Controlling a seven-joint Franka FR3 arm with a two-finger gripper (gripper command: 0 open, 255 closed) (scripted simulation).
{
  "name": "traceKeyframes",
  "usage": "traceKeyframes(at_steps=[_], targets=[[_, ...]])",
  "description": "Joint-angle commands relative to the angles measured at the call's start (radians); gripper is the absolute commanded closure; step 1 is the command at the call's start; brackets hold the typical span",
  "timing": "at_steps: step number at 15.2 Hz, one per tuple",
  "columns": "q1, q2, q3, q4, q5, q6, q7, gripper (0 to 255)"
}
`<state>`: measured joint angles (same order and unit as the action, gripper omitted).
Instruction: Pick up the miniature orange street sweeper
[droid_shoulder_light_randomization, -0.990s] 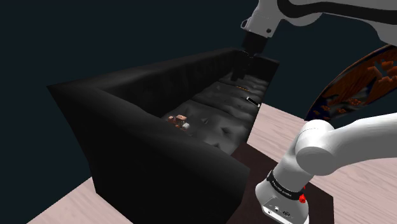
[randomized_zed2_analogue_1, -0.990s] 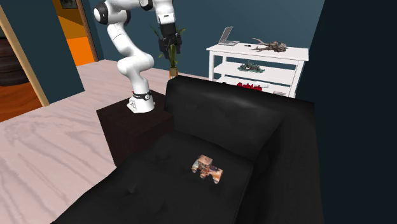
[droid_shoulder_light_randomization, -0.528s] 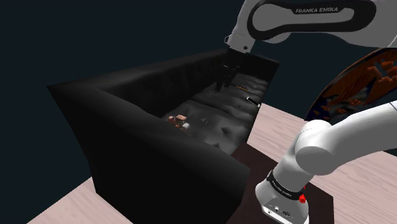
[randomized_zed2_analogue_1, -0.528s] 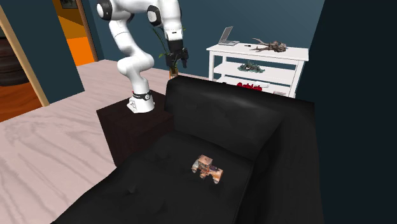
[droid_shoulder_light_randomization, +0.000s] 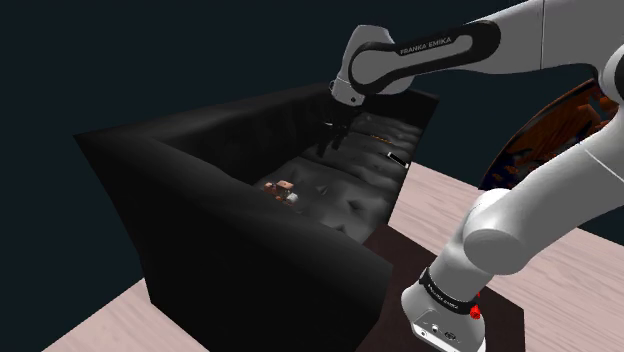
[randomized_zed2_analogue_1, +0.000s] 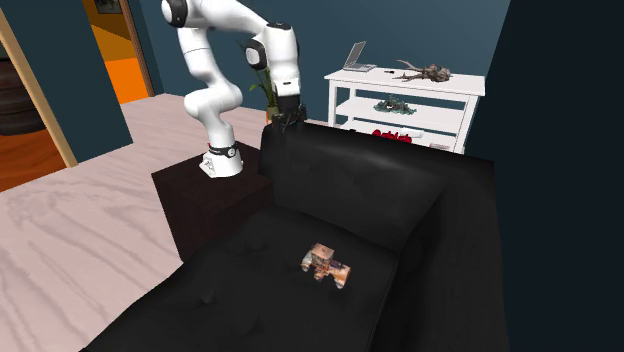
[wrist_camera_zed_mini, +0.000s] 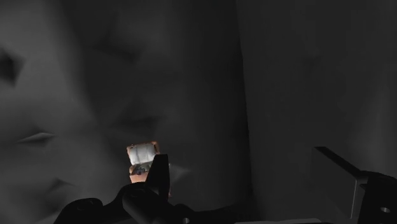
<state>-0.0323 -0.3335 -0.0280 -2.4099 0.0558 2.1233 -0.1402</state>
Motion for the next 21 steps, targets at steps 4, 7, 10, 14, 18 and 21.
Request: traceKeyframes(at_steps=[4,7,10,14,18,21], targets=[[-0.010,0.184,-0.006,0.047,-0.013,0.137,-0.002,0],[-0.016,0.297,-0.012,0.094,-0.020,0.204,-0.004,0],[-0.023,0.412,-0.018,0.152,-0.027,0.261,-0.005,0],[-0.031,0.566,-0.026,0.246,-0.033,0.321,-0.005,0],[-0.040,0.720,-0.034,0.360,-0.038,0.361,-0.005,0],[-0.047,0.836,-0.040,0.459,-0.040,0.378,-0.005,0]])
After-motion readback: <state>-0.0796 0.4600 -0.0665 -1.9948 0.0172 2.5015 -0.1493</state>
